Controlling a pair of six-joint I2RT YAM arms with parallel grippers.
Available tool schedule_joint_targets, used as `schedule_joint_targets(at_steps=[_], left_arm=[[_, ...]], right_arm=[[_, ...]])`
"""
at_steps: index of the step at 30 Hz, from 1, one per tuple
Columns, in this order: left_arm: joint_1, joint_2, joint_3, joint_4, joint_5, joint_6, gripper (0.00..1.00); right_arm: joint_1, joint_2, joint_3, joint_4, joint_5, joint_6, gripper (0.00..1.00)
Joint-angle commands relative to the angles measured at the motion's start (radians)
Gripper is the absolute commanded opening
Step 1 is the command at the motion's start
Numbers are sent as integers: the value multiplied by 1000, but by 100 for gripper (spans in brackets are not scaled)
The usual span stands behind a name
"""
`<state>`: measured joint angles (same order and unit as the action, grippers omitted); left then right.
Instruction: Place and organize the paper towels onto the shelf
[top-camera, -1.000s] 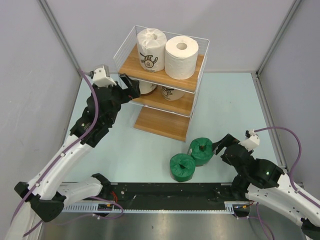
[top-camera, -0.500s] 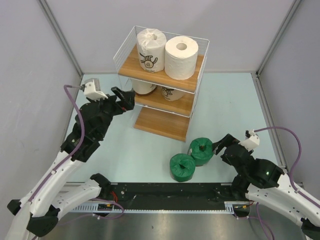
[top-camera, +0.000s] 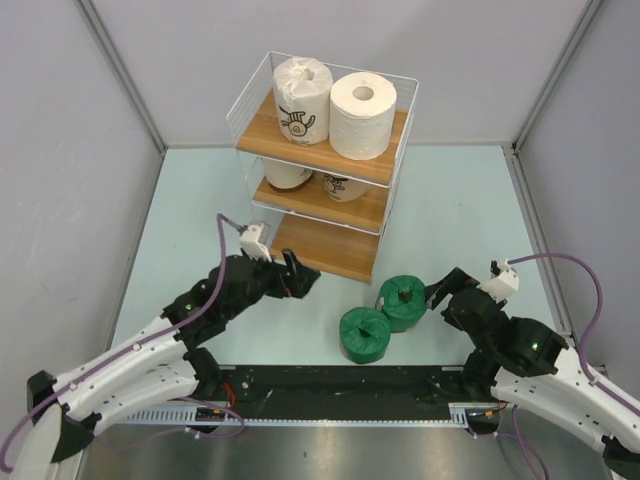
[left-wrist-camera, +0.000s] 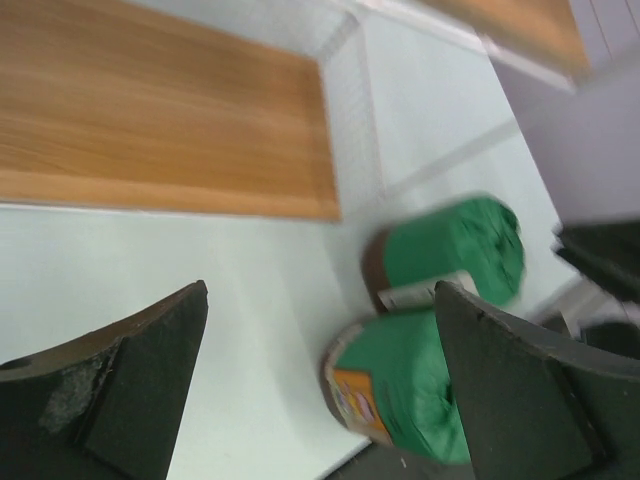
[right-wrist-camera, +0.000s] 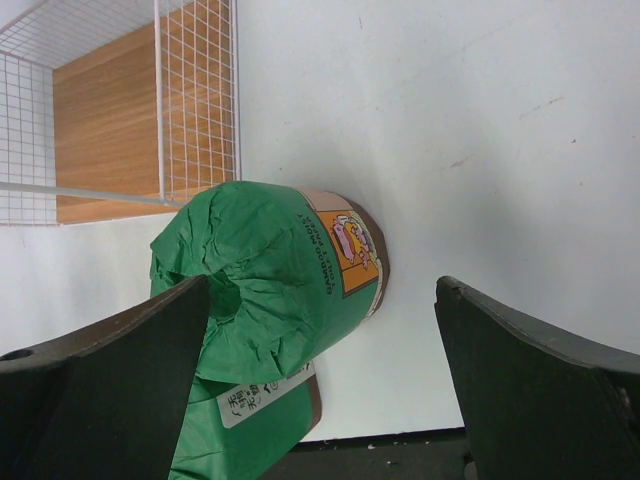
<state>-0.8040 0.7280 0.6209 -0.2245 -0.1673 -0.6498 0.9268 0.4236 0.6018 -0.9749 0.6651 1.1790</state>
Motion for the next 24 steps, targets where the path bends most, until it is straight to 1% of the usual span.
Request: schedule_joint_targets(at_steps=[1, 7, 12, 19, 24], left_arm=[[-182, 49, -12, 114, -61, -82, 100], [-274, 140, -13, 209, -89, -136, 100], [-354, 226, 17, 205, -110, -126, 100], [-408, 382, 62, 191, -98, -114, 99], [-442, 453, 88, 206, -87, -113, 98]], right_arm=[[3, 7, -5, -4, 30, 33, 100], [3, 1, -5, -5, 25, 36, 100], [3, 1, -7, -5, 28, 36, 100], [3, 3, -7, -5, 28, 34, 100], [3, 4, -5, -2, 33, 28, 100]])
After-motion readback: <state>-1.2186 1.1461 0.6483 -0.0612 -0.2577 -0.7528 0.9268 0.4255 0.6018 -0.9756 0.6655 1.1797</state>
